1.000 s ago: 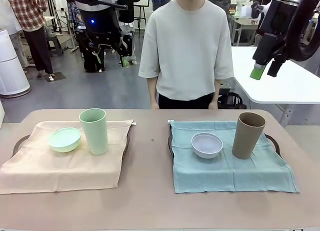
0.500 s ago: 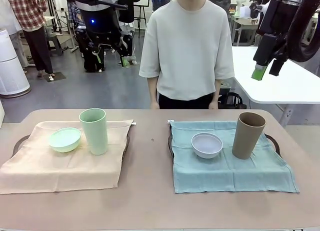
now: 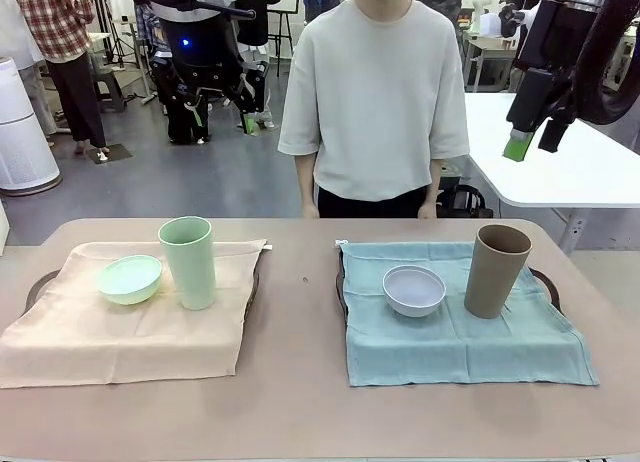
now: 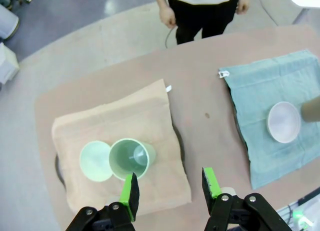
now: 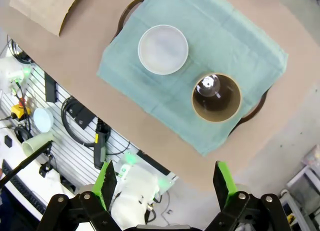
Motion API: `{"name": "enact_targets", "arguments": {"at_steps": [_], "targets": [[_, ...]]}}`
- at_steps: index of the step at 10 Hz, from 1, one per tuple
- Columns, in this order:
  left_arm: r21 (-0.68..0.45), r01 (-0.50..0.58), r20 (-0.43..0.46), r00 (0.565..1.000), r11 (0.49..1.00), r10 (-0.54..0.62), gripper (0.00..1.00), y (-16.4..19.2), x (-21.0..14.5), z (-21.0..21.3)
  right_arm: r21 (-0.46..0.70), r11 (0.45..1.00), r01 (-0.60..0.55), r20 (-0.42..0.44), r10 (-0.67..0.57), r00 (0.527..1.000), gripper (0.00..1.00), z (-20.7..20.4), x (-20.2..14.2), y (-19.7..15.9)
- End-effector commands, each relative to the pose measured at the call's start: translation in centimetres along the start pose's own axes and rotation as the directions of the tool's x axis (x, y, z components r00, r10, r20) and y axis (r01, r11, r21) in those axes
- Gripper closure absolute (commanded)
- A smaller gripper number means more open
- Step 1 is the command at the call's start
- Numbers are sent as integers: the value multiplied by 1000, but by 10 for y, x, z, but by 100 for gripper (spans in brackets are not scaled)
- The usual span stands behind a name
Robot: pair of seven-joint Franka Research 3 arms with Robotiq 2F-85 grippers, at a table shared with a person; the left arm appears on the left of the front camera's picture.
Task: Set up a tray with a mat and arrange the tableware.
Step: Place the Picnic Bowl and Reusable plastic cup back onto the Handle tray in front of the human's position.
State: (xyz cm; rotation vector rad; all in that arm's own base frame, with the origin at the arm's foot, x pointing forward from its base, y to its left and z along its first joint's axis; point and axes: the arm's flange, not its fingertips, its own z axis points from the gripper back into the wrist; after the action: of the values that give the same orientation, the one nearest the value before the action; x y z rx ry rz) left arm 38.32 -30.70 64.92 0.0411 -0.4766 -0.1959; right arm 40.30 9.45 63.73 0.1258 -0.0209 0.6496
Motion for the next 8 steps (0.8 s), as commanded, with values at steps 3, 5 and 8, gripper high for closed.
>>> {"name": "enact_targets", "arguments": {"at_steps": [3,5,8], "targets": [[-167,-7,-226,974,986,-32,33,56,-6,-44,-1,969,248,-74,-247,966,0,-40,9,-56],[-200,-88,-277,960,976,30,33,98,-8,-55,31,963,267,-74,-264,962,0,-44,-3,-74],[-263,-229,-323,936,937,138,0,159,-18,-53,285,946,153,-53,-144,988,0,-40,-43,-125]]}}
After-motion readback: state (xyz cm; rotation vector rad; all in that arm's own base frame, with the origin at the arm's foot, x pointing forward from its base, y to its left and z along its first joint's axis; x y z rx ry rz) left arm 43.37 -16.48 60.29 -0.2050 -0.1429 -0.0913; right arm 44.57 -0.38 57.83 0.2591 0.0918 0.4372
